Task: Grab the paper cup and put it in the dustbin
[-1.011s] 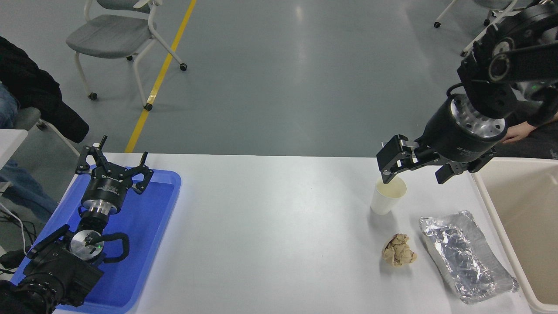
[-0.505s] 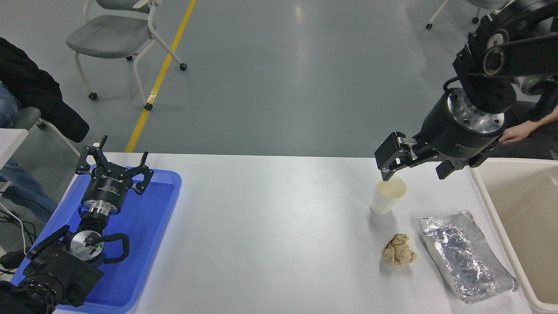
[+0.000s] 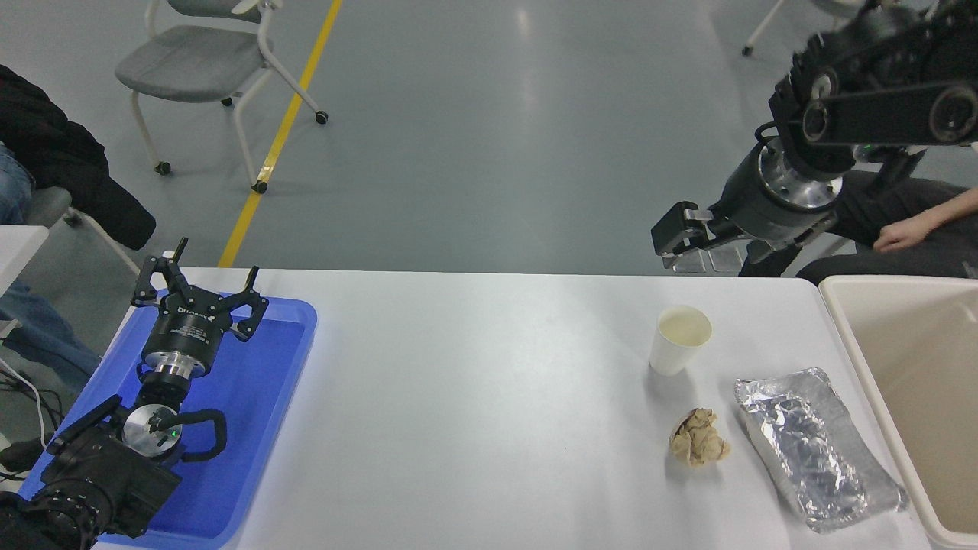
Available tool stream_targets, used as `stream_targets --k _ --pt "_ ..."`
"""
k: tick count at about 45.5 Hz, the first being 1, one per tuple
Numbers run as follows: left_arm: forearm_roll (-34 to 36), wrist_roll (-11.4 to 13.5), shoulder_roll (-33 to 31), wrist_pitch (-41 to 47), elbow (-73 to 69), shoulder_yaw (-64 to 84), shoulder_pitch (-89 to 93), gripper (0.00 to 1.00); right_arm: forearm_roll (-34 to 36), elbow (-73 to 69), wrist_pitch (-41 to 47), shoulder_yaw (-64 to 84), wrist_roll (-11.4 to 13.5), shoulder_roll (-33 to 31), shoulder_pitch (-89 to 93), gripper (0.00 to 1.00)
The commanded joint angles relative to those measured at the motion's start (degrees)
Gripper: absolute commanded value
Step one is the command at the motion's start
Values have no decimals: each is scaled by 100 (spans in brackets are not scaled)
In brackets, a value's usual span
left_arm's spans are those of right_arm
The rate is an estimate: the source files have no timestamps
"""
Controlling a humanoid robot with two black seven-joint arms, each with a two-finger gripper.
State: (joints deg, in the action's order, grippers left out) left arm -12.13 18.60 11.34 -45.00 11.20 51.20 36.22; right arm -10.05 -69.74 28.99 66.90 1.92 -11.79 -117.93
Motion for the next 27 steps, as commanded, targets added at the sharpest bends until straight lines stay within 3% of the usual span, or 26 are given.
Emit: stream_targets --k 1,16,27 --pt "0 -5 0 0 -4 -5 8 100 -497 1058 -500 -440 1 -42 1307 100" --pt "0 -5 0 0 14 4 8 100 -1613 2026 -746 -985 1 -104 2740 100" --pt "0 3 0 0 -3 -5 8 100 -1895 2509 -1247 -1161 1 -200 3469 100"
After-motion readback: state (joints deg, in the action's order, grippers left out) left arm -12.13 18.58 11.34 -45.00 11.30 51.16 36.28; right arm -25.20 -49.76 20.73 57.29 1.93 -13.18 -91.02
